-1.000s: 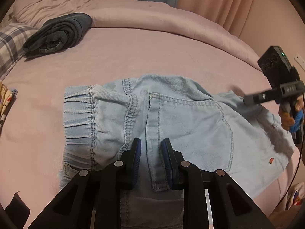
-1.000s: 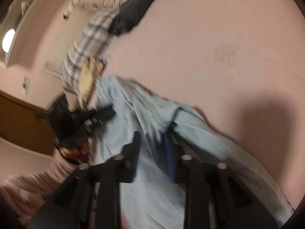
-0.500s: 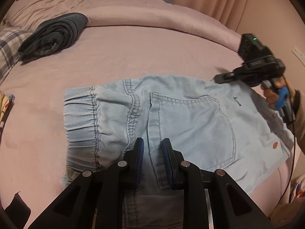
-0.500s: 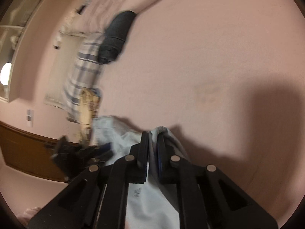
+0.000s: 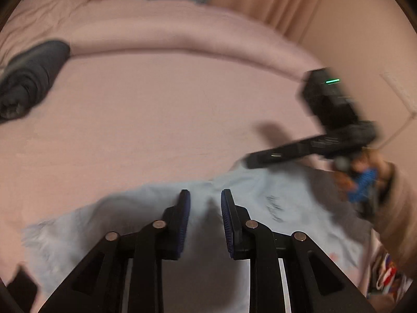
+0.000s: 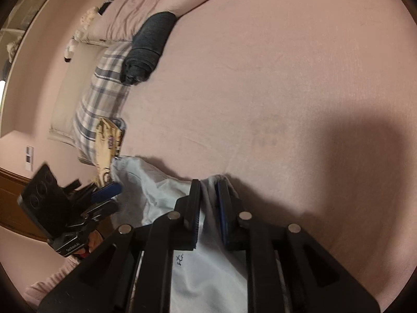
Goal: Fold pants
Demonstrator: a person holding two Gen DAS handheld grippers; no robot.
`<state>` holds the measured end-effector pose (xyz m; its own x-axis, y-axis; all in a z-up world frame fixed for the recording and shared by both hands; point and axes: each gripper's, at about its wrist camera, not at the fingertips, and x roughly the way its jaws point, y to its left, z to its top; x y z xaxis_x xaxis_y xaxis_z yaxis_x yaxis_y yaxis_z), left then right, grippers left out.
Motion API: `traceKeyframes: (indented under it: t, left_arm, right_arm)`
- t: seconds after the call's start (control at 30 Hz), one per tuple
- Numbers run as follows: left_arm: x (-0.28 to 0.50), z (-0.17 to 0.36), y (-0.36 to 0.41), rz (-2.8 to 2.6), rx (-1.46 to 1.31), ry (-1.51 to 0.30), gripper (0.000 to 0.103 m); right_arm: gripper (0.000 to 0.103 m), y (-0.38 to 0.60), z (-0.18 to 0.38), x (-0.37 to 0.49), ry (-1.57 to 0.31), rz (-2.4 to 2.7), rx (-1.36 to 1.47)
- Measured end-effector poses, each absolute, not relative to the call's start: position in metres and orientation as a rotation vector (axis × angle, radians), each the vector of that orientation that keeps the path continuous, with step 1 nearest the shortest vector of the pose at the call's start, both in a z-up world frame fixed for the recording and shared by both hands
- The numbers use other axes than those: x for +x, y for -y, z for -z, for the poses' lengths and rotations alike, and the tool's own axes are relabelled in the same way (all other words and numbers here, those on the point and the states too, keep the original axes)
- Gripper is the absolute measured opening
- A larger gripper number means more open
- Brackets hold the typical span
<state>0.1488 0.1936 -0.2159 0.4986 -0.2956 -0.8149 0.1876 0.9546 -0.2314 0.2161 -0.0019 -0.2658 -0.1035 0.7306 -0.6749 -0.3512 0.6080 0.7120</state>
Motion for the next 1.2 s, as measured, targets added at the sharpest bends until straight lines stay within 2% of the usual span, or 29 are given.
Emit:
traceKeyframes:
  t: [0.03,0.07,0.13,0.17,0.2,0.37,0.5,0.63,0.67,0.7,0.8,0.9,0.97,1.1,1.2]
  left_arm:
    - [0.157,0.227,-0.194,0.217,-0.056,-1.029,0.022]
    - [0.164,0.242,-0.198,0.122,0.04,-1.042,0.018]
    - [0.163,0.246,-0.213,0.138,0.001,-0.992,0.016]
    - [0.162,0.244,-0.217,0.116,-0.002,-0.994,0.01]
    - [0.161,0.242,-0.219,0.09,0.025,-0.997,0.008]
    - [0.154,0.234,-0.229,0.076,0.059,-1.006,0.008]
    - [0.142,0.239,-0.23,0.104,0.086,-0.981,0.008]
    - [0.136,0.237,-0.244,0.104,0.104,-0.969,0.006]
    - [0.132,0.236,-0.247,0.116,0.102,-0.968,0.006]
    - [0.129,0.235,-0.248,0.124,0.11,-0.967,0.006]
    - [0.117,0.233,-0.247,0.141,0.194,-0.976,0.006]
    - [0.098,0.22,-0.241,0.158,0.253,-0.979,0.006]
    - [0.084,0.204,-0.234,0.18,0.266,-0.962,0.007]
    - [0.065,0.179,-0.212,0.307,0.151,-0.892,0.007]
    - [0.057,0.189,-0.181,0.446,0.08,-0.921,0.008]
  right_arm:
    - [0.015,0.003,0.268,0.217,-1.4,-0.93,0.341]
    - [0.013,0.003,0.269,0.218,-1.396,-0.916,0.32]
    - [0.018,0.007,0.27,0.222,-1.369,-0.88,0.276]
    - [0.018,0.011,0.267,0.223,-1.348,-0.857,0.269]
    - [0.022,0.016,0.261,0.224,-1.318,-0.822,0.247]
    - [0.022,0.054,0.222,0.209,-1.182,-0.801,0.192]
    - [0.022,0.054,0.208,0.151,-1.173,-0.955,0.064]
    - [0.023,0.027,0.239,0.057,-1.293,-1.131,-0.222]
    - [0.024,0.024,0.248,0.036,-1.295,-1.139,-0.293]
    - [0.024,0.026,0.247,0.023,-1.214,-1.126,-0.326]
    - [0.023,0.04,0.247,0.027,-1.253,-1.105,-0.237]
    - [0.018,0.054,0.248,0.031,-1.275,-1.092,-0.264]
    - [0.021,0.065,0.241,0.042,-1.288,-1.076,-0.208]
    - [0.022,0.077,0.213,0.084,-1.155,-1.043,-0.024]
    - [0.022,0.061,0.21,0.113,-1.095,-0.973,-0.02]
